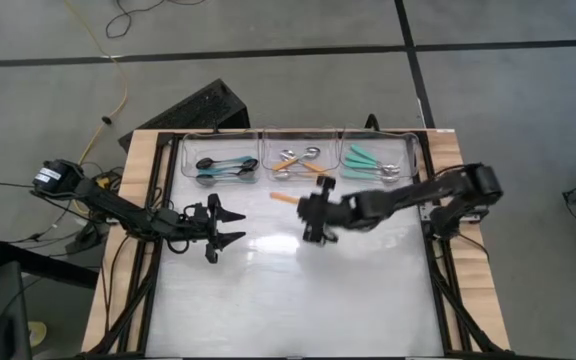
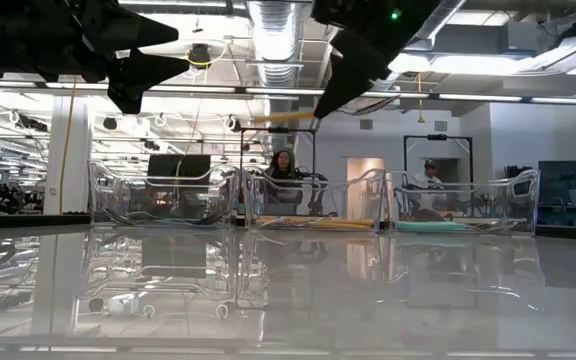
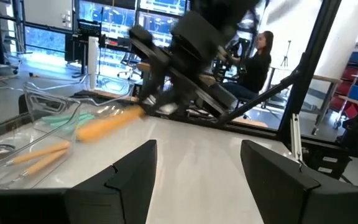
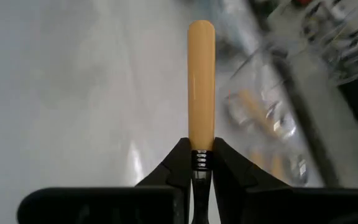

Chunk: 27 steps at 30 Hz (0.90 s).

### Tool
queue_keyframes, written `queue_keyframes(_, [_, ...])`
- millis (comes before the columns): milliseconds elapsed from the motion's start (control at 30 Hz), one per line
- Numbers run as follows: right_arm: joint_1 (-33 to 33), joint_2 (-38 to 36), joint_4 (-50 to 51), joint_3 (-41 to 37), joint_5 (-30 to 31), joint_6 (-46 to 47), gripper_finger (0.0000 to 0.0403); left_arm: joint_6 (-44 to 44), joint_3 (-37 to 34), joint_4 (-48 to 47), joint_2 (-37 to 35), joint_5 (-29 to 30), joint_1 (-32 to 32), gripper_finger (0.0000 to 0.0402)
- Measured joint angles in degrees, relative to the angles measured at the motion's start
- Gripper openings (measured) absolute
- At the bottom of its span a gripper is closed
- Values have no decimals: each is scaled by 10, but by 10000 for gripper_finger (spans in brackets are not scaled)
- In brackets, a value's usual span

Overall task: Sort silverware by color (type)
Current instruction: Put the yellow spoon into the top center transparent bin

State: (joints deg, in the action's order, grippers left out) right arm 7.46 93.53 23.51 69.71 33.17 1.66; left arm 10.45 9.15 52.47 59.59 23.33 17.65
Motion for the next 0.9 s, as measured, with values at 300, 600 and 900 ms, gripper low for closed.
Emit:
queue_keyframes(300, [-202, -45, -185, -62, -180, -183, 63, -8, 0, -3, 0, 26, 0, 218])
queue_keyframes(600, [-366, 3, -222, -61, -348, -223, 63, -10, 0, -25, 0, 30, 0, 218])
queue_keyframes(900, [-391, 80, -231, -61, -408, -239, 76, -10, 0, -26, 0, 29, 0, 218])
